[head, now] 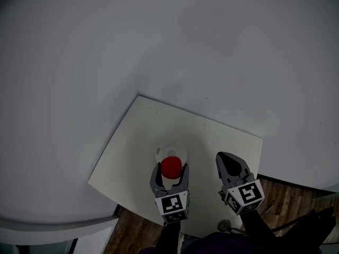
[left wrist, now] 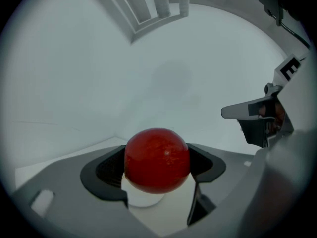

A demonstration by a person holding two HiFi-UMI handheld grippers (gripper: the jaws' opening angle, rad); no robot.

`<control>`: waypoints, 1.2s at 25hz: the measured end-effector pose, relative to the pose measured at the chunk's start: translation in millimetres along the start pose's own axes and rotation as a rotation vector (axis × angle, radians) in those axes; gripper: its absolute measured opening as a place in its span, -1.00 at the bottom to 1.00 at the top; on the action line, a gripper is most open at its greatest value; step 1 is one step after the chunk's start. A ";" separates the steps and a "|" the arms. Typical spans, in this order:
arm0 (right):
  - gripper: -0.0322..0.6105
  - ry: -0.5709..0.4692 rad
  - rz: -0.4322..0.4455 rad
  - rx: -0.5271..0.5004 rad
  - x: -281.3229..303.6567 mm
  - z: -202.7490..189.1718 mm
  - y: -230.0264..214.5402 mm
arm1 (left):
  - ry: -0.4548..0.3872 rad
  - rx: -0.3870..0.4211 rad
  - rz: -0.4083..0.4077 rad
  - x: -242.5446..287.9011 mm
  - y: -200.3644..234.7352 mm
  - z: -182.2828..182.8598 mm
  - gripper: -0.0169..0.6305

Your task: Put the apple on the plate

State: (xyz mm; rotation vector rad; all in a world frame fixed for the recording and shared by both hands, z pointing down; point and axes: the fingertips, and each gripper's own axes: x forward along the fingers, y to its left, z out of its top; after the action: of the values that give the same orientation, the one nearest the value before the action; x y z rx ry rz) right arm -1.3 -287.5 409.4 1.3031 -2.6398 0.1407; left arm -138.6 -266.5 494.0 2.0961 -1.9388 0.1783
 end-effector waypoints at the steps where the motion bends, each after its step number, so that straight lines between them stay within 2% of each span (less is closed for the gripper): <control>1: -0.87 0.004 -0.001 0.003 1.8 -1.8 -1.8 | 0.005 -0.003 0.002 4.1 1.3 -2.6 0.23; 13: -0.87 0.034 -0.024 0.008 9.2 -18.3 -12.4 | 0.050 0.017 0.003 38.6 10.0 -33.7 0.23; 18: -0.87 0.049 -0.031 0.010 12.6 -24.2 -15.2 | 0.111 -0.014 -0.031 50.4 7.0 -45.3 0.23; 25: -0.87 0.068 -0.029 0.005 18.0 -30.9 -16.8 | 0.208 0.053 0.033 64.9 27.3 -77.4 0.23; 30: -0.87 0.074 -0.034 0.002 20.4 -32.7 -20.3 | 0.220 0.050 0.011 76.3 26.4 -98.5 0.23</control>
State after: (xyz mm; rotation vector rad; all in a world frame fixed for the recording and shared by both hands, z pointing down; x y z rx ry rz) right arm 7.0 -310.0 445.7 1.3157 -2.5553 0.1827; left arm -148.1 -312.9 612.2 2.0017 -1.8338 0.4440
